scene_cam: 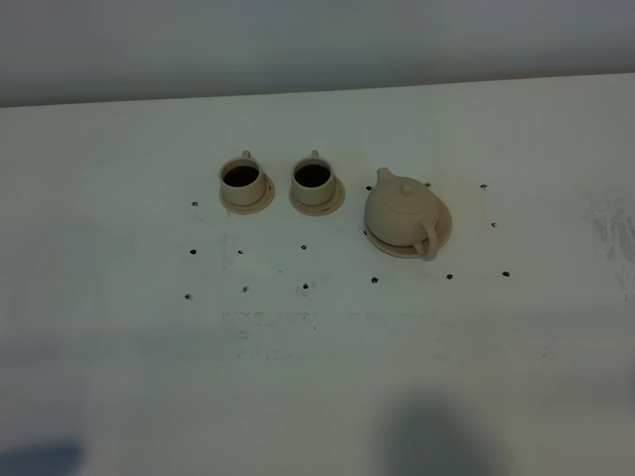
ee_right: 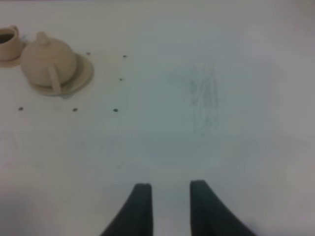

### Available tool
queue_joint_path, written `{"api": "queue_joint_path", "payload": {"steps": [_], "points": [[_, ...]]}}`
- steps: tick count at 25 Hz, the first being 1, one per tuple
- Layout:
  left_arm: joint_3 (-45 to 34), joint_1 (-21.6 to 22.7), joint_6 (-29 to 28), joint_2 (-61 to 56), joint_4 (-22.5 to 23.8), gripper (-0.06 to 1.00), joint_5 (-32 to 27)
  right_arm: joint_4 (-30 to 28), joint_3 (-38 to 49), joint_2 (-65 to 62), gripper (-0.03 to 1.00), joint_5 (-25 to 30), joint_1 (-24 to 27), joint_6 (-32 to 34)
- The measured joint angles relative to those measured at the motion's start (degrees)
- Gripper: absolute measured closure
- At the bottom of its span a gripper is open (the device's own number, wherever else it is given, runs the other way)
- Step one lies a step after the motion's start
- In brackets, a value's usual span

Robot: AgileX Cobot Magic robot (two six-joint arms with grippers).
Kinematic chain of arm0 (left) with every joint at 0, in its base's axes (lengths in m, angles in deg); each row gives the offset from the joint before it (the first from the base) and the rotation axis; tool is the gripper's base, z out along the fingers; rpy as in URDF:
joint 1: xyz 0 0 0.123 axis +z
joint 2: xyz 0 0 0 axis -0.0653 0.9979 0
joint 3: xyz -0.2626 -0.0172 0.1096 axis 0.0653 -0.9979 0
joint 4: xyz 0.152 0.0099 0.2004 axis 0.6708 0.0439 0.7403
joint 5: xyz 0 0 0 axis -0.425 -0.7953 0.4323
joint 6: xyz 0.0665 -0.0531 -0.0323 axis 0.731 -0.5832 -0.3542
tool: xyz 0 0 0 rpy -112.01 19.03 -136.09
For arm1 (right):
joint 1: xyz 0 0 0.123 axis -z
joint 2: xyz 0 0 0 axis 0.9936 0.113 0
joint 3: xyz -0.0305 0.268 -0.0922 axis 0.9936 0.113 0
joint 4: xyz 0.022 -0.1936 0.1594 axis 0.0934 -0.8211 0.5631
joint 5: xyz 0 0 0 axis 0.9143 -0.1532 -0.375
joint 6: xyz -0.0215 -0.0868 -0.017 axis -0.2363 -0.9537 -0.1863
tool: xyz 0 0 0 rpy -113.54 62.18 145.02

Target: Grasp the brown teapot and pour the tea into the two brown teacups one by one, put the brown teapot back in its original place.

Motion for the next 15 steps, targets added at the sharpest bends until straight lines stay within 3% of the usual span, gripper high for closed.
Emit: {"api": "queue_joint_path", "payload": {"steps": [15], "points": [[0.0, 0.0, 0.0, 0.0, 0.0, 0.63, 0.0, -0.4, 0.0, 0.0, 0.78, 0.0, 0.2, 0.3]]}}
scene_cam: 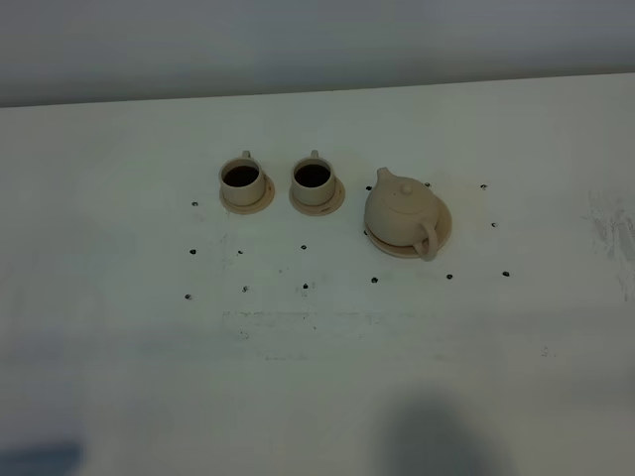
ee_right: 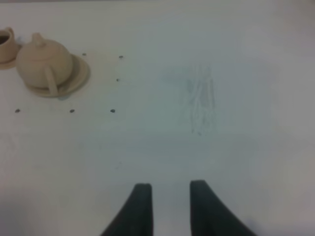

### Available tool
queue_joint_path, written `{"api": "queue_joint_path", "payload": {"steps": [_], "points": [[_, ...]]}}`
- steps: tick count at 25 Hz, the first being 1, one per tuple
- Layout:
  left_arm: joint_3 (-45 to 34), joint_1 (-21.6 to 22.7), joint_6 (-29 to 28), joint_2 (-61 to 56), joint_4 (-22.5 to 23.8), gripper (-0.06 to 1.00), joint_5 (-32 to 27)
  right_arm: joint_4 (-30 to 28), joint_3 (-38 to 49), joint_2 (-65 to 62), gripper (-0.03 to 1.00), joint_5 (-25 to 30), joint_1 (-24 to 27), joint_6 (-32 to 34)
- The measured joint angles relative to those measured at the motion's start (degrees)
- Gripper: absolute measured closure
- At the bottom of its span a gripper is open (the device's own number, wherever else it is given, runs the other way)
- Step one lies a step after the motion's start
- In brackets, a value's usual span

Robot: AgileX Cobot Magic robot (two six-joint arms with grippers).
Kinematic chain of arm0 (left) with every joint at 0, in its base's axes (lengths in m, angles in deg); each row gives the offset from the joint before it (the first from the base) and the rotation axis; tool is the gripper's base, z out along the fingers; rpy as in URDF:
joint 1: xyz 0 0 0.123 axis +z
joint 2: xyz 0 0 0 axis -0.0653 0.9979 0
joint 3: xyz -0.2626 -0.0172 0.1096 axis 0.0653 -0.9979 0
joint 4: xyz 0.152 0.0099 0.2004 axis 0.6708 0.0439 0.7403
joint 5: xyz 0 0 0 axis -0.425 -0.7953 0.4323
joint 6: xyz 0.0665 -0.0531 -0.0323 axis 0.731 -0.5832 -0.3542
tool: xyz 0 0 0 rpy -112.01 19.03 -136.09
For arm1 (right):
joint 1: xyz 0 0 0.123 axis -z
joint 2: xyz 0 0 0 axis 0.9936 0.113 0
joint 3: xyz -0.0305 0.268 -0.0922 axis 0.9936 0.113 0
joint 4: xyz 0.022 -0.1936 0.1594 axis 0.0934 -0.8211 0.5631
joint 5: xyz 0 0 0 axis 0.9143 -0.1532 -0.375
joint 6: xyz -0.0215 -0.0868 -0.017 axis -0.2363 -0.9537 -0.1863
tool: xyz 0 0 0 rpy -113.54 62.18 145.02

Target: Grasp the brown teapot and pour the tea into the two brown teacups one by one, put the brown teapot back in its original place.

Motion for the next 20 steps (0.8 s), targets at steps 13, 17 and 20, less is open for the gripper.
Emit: {"api": "queue_joint_path", "payload": {"steps": [13, 17, 20], "points": [[0.0, 0.0, 0.0, 0.0, 0.0, 0.63, 0.0, -1.0, 0.0, 0.0, 0.78, 0.0, 0.0, 1.0], [0.0, 0.0, 0.0, 0.0, 0.0, 0.63, 0.0, -1.0, 0.0, 0.0, 0.78, 0.0, 0.0, 1.0], [0.0, 0.0, 0.0, 0.0, 0.0, 0.63, 0.0, -1.0, 0.0, 0.0, 0.78, 0.0, 0.0, 1.0]]}}
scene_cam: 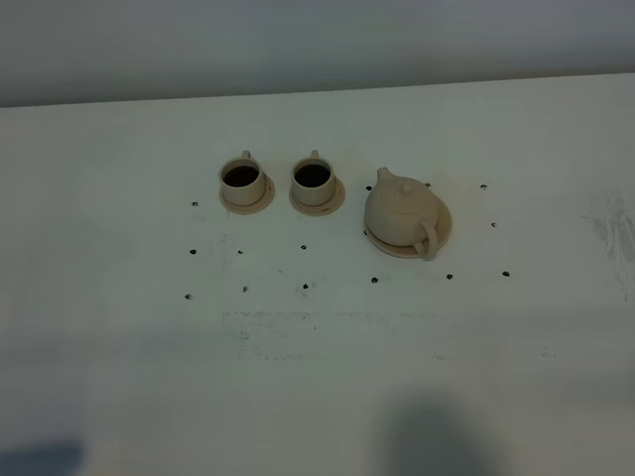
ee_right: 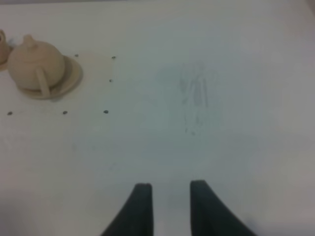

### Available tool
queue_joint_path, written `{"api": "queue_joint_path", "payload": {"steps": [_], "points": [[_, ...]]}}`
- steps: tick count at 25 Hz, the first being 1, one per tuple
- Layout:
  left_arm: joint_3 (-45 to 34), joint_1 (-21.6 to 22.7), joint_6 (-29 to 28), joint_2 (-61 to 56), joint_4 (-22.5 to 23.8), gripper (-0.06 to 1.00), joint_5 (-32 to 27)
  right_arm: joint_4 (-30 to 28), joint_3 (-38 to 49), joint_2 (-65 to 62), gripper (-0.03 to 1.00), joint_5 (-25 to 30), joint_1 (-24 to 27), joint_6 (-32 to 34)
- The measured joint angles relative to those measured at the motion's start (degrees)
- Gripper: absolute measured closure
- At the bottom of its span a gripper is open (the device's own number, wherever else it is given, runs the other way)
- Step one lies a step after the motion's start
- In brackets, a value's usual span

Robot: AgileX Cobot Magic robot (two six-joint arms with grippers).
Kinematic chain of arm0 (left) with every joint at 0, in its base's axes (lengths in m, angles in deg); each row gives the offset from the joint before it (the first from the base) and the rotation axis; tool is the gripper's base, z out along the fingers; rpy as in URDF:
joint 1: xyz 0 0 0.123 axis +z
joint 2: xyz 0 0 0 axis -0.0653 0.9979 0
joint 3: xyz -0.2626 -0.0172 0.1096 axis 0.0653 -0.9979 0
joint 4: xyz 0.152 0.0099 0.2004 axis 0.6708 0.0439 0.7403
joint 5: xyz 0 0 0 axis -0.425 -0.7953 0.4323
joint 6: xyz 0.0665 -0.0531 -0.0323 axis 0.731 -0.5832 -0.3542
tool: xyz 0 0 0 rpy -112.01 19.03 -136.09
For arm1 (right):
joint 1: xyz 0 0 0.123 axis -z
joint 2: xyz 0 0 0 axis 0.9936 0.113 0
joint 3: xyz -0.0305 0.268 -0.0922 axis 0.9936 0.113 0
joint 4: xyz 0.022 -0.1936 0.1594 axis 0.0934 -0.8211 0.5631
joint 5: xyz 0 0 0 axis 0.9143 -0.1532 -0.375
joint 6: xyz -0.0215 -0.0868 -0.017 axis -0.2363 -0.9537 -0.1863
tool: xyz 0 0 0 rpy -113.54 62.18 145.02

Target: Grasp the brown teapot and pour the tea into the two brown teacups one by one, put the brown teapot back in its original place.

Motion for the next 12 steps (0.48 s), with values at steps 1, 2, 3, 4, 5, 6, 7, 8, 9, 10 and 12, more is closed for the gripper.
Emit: {"api": "queue_joint_path", "payload": {"steps": [1, 2, 3, 4, 5, 6, 7, 8, 9, 10, 12], "points": [[0.0, 0.0, 0.0, 0.0, 0.0, 0.63, 0.0, 0.0, 0.0, 0.0, 0.78, 0.0, 0.0, 0.0], [0.0, 0.0, 0.0, 0.0, 0.0, 0.63, 0.0, 0.0, 0.0, 0.0, 0.78, 0.0, 0.0, 0.0], [0.0, 0.0, 0.0, 0.0, 0.0, 0.63, 0.0, 0.0, 0.0, 0.0, 0.78, 0.0, 0.0, 0.0], [0.0, 0.0, 0.0, 0.0, 0.0, 0.63, 0.0, 0.0, 0.0, 0.0, 0.78, 0.0, 0.0, 0.0], [0.0, 0.0, 0.0, 0.0, 0.0, 0.63, 0.0, 0.0, 0.0, 0.0, 0.78, 0.0, 0.0, 0.0], [0.0, 0.0, 0.0, 0.0, 0.0, 0.63, 0.0, 0.0, 0.0, 0.0, 0.78, 0.0, 0.0, 0.0], [0.0, 0.0, 0.0, 0.0, 0.0, 0.63, 0.0, 0.0, 0.0, 0.0, 0.78, 0.0, 0.0, 0.0], [0.0, 0.0, 0.0, 0.0, 0.0, 0.63, 0.0, 0.0, 0.0, 0.0, 0.78, 0.0, 0.0, 0.0], [0.0, 0.0, 0.0, 0.0, 0.0, 0.63, 0.0, 0.0, 0.0, 0.0, 0.78, 0.0, 0.0, 0.0], [0.0, 0.0, 0.0, 0.0, 0.0, 0.63, 0.0, 0.0, 0.0, 0.0, 0.78, 0.0, 0.0, 0.0], [0.0, 0.0, 0.0, 0.0, 0.0, 0.63, 0.0, 0.0, 0.0, 0.0, 0.78, 0.0, 0.0, 0.0]]}}
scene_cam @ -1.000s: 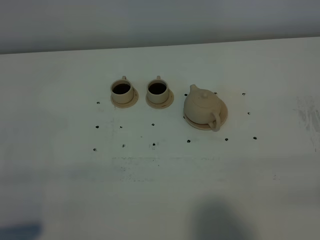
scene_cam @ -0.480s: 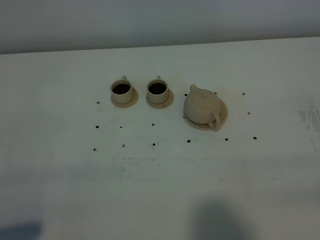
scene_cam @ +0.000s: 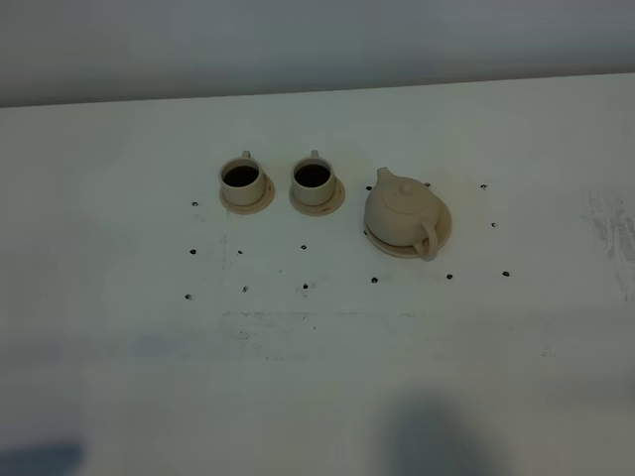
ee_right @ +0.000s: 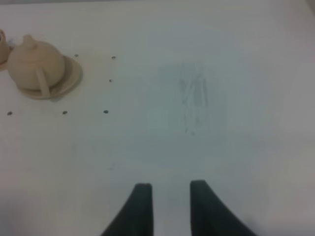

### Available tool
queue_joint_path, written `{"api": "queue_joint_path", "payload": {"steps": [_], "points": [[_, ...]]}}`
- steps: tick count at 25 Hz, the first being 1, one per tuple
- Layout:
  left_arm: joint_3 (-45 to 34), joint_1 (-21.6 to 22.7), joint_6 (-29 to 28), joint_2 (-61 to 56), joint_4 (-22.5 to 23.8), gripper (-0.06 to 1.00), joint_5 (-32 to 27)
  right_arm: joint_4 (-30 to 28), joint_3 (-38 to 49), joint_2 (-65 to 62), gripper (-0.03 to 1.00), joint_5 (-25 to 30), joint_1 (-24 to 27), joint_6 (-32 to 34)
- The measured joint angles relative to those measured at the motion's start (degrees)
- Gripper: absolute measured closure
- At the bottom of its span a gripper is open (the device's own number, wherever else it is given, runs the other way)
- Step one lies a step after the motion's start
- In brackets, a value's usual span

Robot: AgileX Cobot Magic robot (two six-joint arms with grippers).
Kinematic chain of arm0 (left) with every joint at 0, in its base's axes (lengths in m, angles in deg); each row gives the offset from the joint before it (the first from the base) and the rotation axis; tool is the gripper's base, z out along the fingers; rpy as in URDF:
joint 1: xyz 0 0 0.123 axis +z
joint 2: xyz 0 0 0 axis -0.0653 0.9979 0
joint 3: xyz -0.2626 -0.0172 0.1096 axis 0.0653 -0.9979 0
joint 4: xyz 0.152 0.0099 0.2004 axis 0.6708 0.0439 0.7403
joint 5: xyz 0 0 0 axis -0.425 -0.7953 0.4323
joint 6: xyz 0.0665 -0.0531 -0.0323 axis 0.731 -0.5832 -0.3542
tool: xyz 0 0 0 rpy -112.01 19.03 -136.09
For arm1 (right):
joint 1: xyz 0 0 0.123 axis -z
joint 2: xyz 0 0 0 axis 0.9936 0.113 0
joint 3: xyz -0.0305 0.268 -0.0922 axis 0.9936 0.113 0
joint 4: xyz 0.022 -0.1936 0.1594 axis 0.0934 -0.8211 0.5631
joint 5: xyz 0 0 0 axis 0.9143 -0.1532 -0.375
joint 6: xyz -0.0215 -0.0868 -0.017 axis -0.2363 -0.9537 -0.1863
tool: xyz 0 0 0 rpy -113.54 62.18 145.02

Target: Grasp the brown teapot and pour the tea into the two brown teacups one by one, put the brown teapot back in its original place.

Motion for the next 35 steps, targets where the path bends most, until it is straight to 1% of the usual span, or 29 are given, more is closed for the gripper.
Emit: {"api": "queue_joint_path", "payload": {"steps": [2, 7, 9, 35], "points": [[0.0, -0.5, 0.0, 0.0, 0.0, 0.63, 0.0, 0.0, 0.0, 0.0, 0.78, 0.0, 0.0, 0.0], [0.0, -5.8, 0.0, 0.0, 0.0, 0.63, 0.0, 0.0, 0.0, 0.0, 0.78, 0.0, 0.0, 0.0], [0.0, -6.8, 0.0, 0.0, 0.0, 0.63, 0.0, 0.0, 0.0, 0.0, 0.78, 0.0, 0.0, 0.0], [0.0, -6.8, 0.0, 0.0, 0.0, 0.63, 0.0, 0.0, 0.0, 0.0, 0.78, 0.0, 0.0, 0.0]]}}
